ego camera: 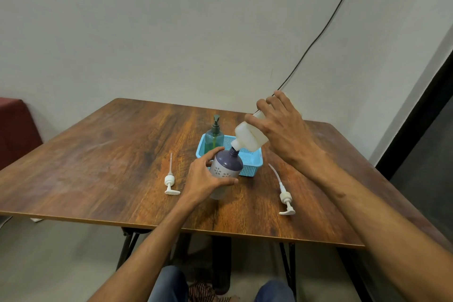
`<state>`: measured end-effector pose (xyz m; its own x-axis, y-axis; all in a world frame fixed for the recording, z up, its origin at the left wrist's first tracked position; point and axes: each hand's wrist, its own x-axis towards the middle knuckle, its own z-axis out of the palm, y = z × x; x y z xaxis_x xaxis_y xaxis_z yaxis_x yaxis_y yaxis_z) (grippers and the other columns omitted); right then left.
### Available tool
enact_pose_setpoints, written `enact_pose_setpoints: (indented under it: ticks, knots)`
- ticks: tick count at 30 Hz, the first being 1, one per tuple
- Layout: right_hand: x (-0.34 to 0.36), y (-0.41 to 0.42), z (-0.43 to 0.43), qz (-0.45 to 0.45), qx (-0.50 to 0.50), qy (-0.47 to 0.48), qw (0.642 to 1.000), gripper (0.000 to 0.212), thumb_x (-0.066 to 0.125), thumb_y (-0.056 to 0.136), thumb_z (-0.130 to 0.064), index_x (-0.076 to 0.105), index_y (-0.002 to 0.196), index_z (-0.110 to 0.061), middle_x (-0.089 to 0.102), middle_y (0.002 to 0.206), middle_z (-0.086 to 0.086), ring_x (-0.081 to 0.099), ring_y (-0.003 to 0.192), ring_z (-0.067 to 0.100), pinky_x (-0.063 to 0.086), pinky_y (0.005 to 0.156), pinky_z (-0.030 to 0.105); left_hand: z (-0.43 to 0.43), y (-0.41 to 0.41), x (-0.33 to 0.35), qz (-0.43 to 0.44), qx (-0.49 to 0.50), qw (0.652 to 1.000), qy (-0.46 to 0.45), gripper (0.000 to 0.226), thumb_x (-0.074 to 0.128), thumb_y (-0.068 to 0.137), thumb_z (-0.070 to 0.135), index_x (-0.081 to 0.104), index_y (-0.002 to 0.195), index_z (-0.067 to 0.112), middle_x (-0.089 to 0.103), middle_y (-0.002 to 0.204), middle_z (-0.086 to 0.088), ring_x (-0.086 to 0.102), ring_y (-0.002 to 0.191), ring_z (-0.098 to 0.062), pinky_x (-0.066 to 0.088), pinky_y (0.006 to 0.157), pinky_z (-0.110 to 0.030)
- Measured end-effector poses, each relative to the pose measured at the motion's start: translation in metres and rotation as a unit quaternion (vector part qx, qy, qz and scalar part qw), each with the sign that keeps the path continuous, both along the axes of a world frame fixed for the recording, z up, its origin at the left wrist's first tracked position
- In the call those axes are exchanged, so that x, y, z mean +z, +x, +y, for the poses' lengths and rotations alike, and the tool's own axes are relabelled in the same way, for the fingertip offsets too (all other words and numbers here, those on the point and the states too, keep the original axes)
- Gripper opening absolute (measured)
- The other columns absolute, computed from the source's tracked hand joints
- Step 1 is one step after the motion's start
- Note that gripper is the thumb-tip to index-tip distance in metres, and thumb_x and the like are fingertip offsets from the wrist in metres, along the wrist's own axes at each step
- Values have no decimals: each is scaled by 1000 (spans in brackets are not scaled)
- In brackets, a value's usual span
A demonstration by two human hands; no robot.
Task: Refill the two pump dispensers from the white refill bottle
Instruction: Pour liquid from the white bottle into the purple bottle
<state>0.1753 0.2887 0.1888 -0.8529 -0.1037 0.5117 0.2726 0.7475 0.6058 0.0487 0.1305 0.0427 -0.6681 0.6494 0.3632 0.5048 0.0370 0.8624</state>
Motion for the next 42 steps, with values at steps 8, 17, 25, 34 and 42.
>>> enact_pose_setpoints:
  ticks: [8,17,25,34,42]
  knots:
    - [-15,2,10,28,-14,-51,998,72,86,57,-6,57,122,-21,56,117,17,55,105,35,36,104,52,-1,0,-1,-4,10,1000,13,88,94,63,32,53,140,21,61,131,7,57,115,-6,43,88,-8]
    - [-56,18,13,127,-25,-204,970,80,89,46,-13,62,121,-22,60,106,11,57,92,30,49,81,41,0,1,-3,-15,6,1000,27,91,94,62,33,52,141,22,61,132,9,58,117,-8,46,82,-4]
    - [-94,27,12,220,0,-463,858,77,90,58,-27,55,127,-28,58,111,0,56,98,20,51,72,36,0,6,-8,-26,2,999,42,91,96,59,33,55,139,20,63,130,10,58,113,4,47,83,-3]
    - [-134,31,1,290,22,-662,691,76,96,58,-20,53,120,-24,61,118,-5,61,103,13,51,66,15,-2,6,-16,-39,21,997,59,94,95,58,37,53,140,23,62,134,11,56,121,-1,50,99,-25]
    - [-161,25,-4,336,12,-697,633,87,95,59,-20,40,125,-34,53,121,-12,56,109,9,52,80,25,0,8,-22,-64,27,995,69,96,95,55,35,52,140,23,62,133,11,57,121,-2,50,97,-24]
